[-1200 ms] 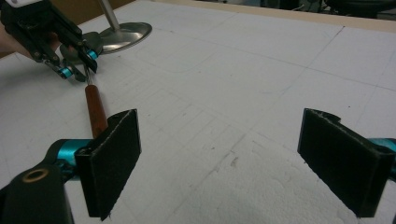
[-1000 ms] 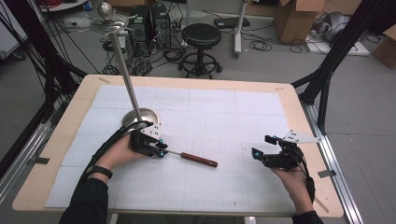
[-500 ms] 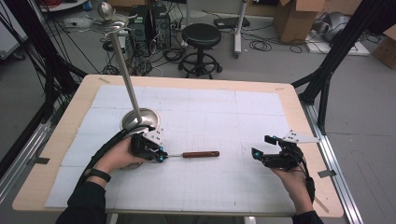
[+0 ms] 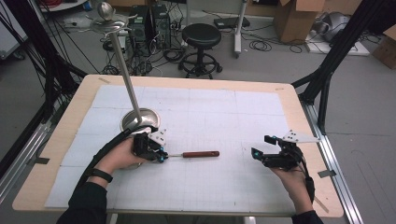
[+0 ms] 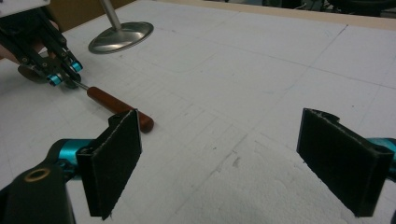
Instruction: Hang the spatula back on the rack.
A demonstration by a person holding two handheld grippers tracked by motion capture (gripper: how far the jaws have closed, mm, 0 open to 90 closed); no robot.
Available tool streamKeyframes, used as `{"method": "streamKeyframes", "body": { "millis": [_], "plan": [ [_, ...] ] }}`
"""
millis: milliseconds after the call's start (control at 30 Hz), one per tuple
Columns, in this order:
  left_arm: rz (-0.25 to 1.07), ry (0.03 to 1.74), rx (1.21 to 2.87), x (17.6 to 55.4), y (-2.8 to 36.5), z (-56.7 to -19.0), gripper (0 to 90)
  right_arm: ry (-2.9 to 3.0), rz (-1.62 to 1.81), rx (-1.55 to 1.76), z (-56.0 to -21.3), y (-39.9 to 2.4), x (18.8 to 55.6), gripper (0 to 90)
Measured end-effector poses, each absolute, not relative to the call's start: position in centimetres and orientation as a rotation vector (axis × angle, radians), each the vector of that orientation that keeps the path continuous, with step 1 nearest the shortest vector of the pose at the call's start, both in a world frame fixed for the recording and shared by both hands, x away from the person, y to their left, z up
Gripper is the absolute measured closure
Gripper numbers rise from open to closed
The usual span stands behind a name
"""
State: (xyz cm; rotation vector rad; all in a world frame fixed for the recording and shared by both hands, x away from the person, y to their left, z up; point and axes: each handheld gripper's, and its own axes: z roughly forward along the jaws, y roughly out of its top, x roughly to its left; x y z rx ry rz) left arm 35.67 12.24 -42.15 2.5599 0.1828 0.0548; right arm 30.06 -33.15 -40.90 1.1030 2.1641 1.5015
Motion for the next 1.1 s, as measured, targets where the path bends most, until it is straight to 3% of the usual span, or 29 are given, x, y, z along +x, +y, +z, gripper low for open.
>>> {"method": "streamKeyframes", "body": {
  "millis": [300, 567, 1100],
  "plan": [
    [0.089, 0.184, 2.679, 35.5, 10.7, -41.4, 83.8, 2.163, 1.509, 1.105, -41.0, -33.1, 30.2, 13.2],
    [0.094, 0.216, 2.672, 35.4, 10.8, -41.4, 84.5, 2.157, 1.517, 1.098, -40.9, -33.2, 30.3, 13.4],
    [0.218, 0.35, 2.338, 33.1, 17.1, -37.2, 84.6, 2.152, 1.514, 1.103, -40.8, -33.2, 30.2, 13.6]
  ]
}}
